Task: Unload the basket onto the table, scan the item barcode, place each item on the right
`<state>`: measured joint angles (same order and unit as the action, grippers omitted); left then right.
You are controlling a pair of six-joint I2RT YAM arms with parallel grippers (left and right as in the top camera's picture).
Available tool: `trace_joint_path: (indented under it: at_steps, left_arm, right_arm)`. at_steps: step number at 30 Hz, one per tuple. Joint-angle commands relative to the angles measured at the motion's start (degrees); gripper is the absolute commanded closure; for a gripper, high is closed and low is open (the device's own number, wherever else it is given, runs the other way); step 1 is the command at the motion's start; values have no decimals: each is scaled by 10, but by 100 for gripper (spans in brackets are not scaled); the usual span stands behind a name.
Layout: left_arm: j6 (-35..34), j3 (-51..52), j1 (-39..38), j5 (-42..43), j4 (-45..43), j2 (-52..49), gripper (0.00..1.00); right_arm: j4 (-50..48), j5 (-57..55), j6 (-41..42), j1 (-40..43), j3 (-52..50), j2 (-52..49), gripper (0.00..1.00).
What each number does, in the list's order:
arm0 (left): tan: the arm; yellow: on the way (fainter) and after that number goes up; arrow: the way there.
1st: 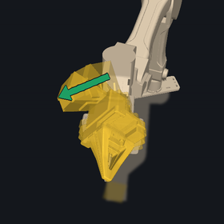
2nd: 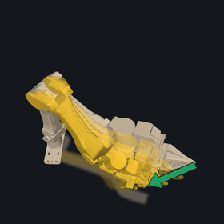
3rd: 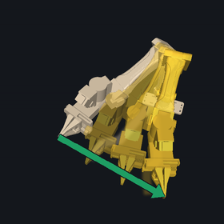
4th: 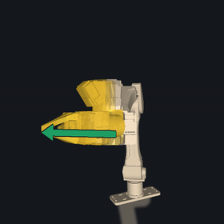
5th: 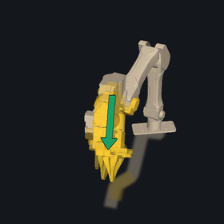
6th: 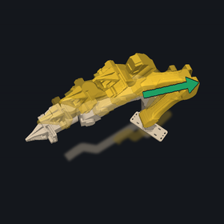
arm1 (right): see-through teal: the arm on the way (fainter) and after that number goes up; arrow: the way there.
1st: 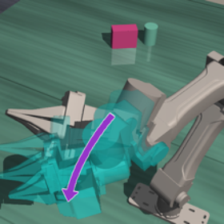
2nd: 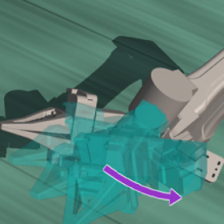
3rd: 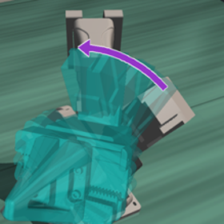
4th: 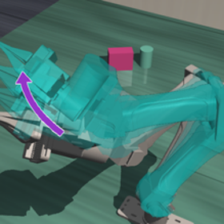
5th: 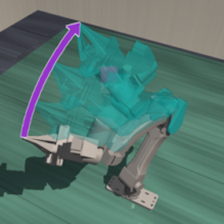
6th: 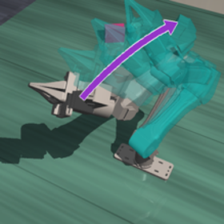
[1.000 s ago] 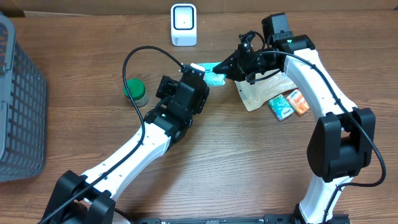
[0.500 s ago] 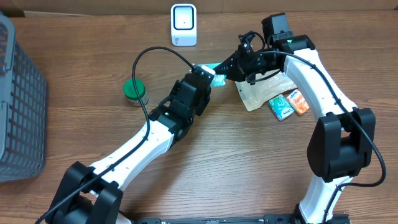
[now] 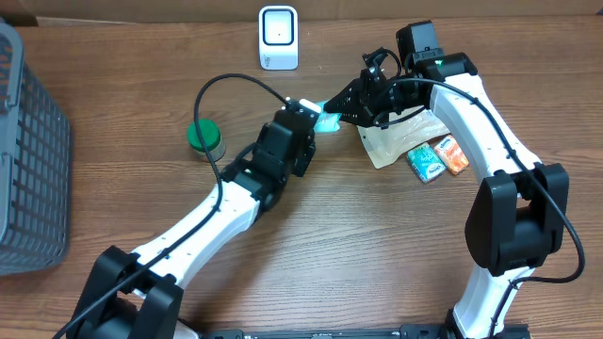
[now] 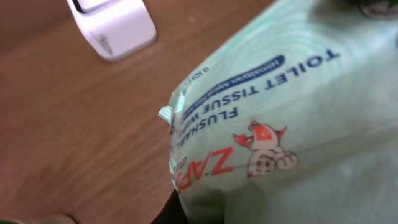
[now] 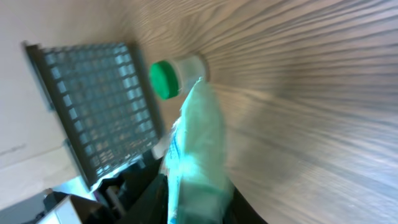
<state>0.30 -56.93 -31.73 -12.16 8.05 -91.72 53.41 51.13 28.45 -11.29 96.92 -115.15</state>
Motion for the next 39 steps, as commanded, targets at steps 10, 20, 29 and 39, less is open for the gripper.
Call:
trace_joint_path:
  at_steps: [10,20,29,39]
  left_arm:
    - [-198,2,78,447,107,30,96]
    - [-260,3,134,554,219,-34,96]
    - [-303,1,171,569,222,-134,0]
    - [-220,-153,218,399,339,-11,0]
  right_arm:
    - [59,-233,-5,0,-1,1,69]
    - [68,-321,-5,1,-1,1,62]
    - [74,-318,-60,0,-1,1,53]
    - [50,-273,-37,-60,-1,0,50]
